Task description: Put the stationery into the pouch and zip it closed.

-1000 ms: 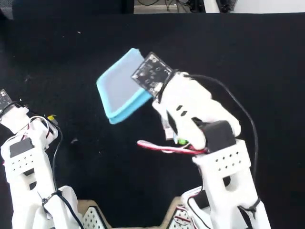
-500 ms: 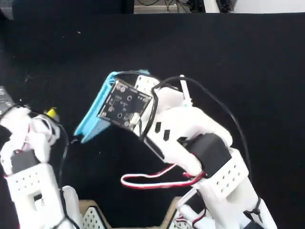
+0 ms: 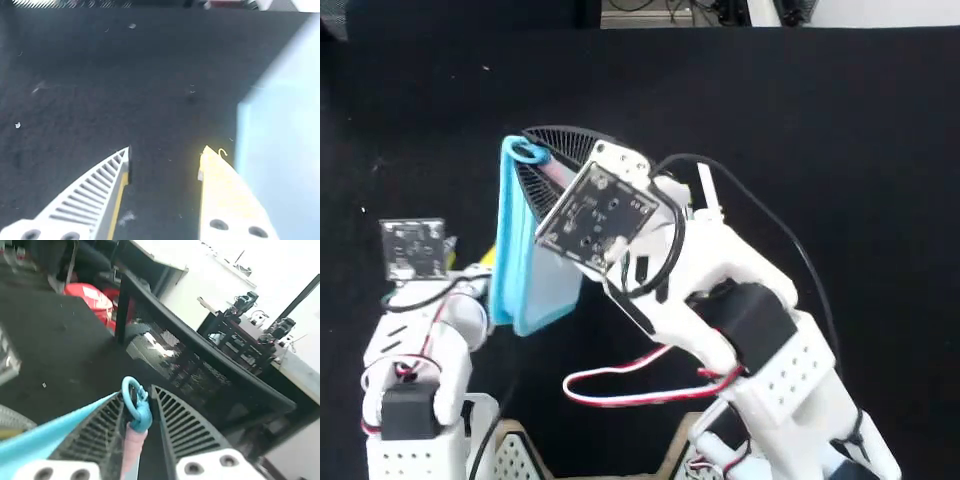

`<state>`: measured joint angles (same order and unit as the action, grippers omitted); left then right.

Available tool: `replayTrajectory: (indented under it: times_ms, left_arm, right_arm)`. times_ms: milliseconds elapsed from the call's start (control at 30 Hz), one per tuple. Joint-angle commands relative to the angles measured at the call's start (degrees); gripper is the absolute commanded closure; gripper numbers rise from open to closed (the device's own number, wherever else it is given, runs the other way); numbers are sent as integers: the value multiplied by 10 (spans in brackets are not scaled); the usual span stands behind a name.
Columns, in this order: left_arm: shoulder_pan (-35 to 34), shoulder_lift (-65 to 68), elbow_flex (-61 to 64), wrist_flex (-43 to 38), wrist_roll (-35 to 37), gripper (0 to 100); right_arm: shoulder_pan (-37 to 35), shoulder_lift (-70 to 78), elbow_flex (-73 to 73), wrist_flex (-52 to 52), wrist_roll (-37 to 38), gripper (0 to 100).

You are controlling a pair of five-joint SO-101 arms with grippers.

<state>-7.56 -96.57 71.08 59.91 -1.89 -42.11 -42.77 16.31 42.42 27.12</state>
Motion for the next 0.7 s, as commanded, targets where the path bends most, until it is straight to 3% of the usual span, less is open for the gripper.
replayTrajectory:
  times_ms: [0,233,467,667]
  left_arm:
    - [32,-49,-3,33,-11,766]
    - [33,-79,11,40,-10,765]
    - [51,-79,35,34,-10,765]
    - [100,-78,37,35,-10,765]
  right_arm:
    - [-5,30,-36,-22,-18,988]
    - [-5,100,-47,-39,-21,988]
    - [-5,120,-134,62,-185,988]
    - [-10,151,-145,127,-204,988]
